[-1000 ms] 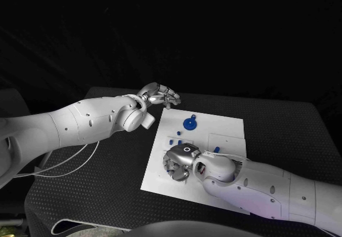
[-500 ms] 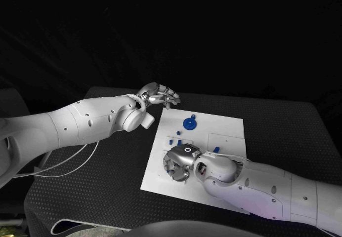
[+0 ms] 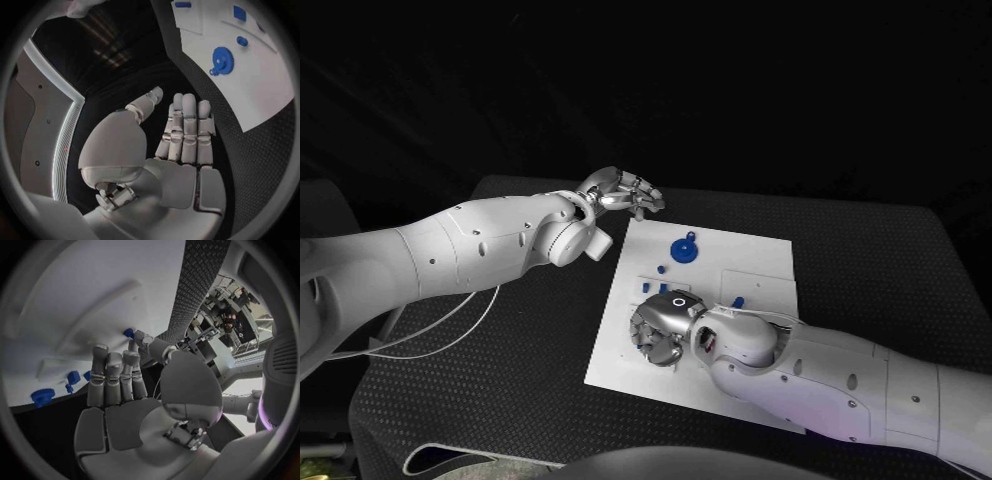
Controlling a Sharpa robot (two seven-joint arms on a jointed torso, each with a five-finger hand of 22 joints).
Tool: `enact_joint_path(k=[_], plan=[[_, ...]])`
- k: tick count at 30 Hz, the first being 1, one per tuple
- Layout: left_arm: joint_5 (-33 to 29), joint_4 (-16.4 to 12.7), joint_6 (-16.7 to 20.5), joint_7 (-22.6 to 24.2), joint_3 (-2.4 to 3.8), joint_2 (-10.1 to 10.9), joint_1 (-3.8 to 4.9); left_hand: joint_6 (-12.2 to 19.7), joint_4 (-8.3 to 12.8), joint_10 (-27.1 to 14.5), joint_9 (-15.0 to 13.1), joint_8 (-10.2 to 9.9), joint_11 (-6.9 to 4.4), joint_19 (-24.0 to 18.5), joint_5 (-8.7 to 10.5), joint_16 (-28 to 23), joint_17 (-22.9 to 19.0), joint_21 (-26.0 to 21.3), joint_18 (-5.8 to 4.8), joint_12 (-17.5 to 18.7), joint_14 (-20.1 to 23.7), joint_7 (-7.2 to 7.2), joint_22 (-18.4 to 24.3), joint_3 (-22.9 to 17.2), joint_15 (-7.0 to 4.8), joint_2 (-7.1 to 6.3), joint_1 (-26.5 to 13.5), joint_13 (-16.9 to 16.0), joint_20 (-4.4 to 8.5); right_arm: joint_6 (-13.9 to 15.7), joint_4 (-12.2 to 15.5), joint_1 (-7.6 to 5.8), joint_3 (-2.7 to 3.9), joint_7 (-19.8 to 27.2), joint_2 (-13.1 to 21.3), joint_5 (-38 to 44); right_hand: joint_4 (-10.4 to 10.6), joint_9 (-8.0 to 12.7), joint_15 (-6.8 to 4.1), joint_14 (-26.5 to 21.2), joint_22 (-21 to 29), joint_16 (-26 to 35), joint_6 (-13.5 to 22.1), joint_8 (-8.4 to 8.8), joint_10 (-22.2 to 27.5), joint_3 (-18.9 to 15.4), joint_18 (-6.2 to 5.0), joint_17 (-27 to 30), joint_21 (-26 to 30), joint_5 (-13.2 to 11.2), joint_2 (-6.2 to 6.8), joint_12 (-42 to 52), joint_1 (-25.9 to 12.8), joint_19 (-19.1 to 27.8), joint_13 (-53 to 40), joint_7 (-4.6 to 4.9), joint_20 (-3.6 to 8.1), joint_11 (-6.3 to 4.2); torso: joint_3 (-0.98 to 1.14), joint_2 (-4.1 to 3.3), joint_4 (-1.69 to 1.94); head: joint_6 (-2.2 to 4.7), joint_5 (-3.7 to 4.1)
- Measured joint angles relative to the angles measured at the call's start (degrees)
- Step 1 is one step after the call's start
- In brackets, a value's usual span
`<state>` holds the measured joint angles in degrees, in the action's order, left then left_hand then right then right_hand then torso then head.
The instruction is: Assemble the parts on the task board
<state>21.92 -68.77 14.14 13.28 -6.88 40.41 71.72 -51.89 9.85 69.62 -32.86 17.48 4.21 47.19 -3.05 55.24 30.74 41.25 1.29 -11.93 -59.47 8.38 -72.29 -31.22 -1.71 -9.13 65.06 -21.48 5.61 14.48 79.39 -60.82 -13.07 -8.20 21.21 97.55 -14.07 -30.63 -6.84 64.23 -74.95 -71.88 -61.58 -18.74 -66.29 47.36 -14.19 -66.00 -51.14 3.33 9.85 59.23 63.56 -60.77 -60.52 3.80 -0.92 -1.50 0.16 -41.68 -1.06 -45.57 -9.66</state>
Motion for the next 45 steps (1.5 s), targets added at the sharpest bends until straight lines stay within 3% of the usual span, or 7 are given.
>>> enact_joint_path(k=[6,13,19,33,36,45], plan=[[0.0,0.0,0.0,0.0,0.00,0.0,0.04,0.0,0.0,0.0,0.0,0.0,0.00,0.0,0.00,0.0,0.0,0.0,0.00,0.0,0.0,0.00,0.0,0.0,0.00,0.00,0.0,0.0,0.00,-1.7,0.3,-0.22,0.15,0.1,0.0,0.3,-0.4,0.0,-0.11,-0.5,0.0,-0.2,0.0,0.00,0.3,-0.1,-0.01,0.4,0.0,0.0,-0.06,0.0,-0.1,0.5,0.1,0.00,-0.12,-0.05,0.01,0.00,-0.03,0.00,-0.03],[0.0,0.0,0.0,-0.1,0.00,0.0,0.06,0.0,-0.1,0.0,0.0,0.0,-0.01,0.0,0.00,0.0,0.0,0.0,-0.01,0.0,0.0,0.00,0.0,0.1,0.00,0.00,0.0,0.0,0.00,-1.6,0.2,-0.21,0.10,0.2,0.0,0.9,-0.4,0.0,-0.03,-0.8,0.0,-0.2,0.0,0.00,0.7,-0.1,-0.01,0.5,0.0,0.0,-0.05,0.0,-0.1,0.7,0.2,-0.01,-0.29,-0.06,0.03,0.00,-0.04,0.03,-0.07],[0.0,0.0,0.0,-0.1,0.00,0.0,0.07,0.0,-0.1,0.0,0.0,0.0,-0.01,0.0,0.00,0.0,0.0,0.0,-0.01,0.0,0.0,0.00,0.0,0.1,0.00,0.00,0.0,0.0,0.00,-1.4,-0.3,-0.21,0.12,0.1,-0.2,0.9,-0.4,0.0,0.02,-1.2,0.0,-0.2,0.3,0.20,1.4,-0.1,-0.01,1.1,0.0,0.0,0.94,0.0,-1.0,1.0,0.6,0.66,-0.61,-0.13,0.03,0.00,-0.02,0.12,-0.02],[0.0,0.0,0.0,-0.1,0.00,0.0,0.07,0.0,-0.3,0.0,0.0,0.0,-0.02,0.0,0.00,0.0,0.1,0.0,-0.01,0.0,0.0,-0.01,-0.1,0.0,0.00,-0.23,-0.2,0.0,0.00,1.9,1.0,-0.13,-0.12,-0.8,1.9,-1.5,0.1,-0.4,0.03,-1.2,0.0,-1.3,-0.5,0.12,0.7,0.4,-0.01,1.5,-0.8,0.9,0.62,0.6,-0.7,0.8,0.8,0.51,-0.38,-0.33,-0.01,0.00,0.01,0.19,-0.02],[0.0,0.0,-0.1,-0.1,0.00,0.0,0.07,0.0,-0.3,0.0,0.0,0.0,-0.02,0.0,0.00,0.0,0.1,0.0,-0.01,0.0,0.0,-0.01,-0.1,0.0,0.00,-0.23,-0.2,0.0,0.00,2.6,0.9,-0.46,-0.12,-1.4,2.5,-2.1,0.1,-0.4,0.03,-1.2,0.0,-1.5,-0.6,0.12,0.7,0.4,-0.01,1.5,-0.8,1.3,0.03,0.6,-0.1,0.8,0.9,0.52,-0.38,-0.25,-0.01,0.01,0.01,0.20,-0.02],[0.0,0.0,-0.1,-0.2,0.00,0.0,0.07,0.2,-0.3,0.0,0.0,-0.2,-0.03,0.0,0.00,0.0,0.1,0.0,-0.01,0.0,0.0,0.19,-0.1,0.0,0.00,-0.23,-0.2,0.0,0.00,3.4,0.1,-0.84,-0.05,-3.6,2.8,-4.0,0.8,-0.4,0.04,-1.2,0.0,-1.5,-0.6,0.12,0.6,0.9,-0.01,2.1,-0.8,0.9,1.11,0.6,-1.2,0.8,1.2,0.52,-0.39,-0.25,-0.01,0.02,-0.07,0.31,0.02]])
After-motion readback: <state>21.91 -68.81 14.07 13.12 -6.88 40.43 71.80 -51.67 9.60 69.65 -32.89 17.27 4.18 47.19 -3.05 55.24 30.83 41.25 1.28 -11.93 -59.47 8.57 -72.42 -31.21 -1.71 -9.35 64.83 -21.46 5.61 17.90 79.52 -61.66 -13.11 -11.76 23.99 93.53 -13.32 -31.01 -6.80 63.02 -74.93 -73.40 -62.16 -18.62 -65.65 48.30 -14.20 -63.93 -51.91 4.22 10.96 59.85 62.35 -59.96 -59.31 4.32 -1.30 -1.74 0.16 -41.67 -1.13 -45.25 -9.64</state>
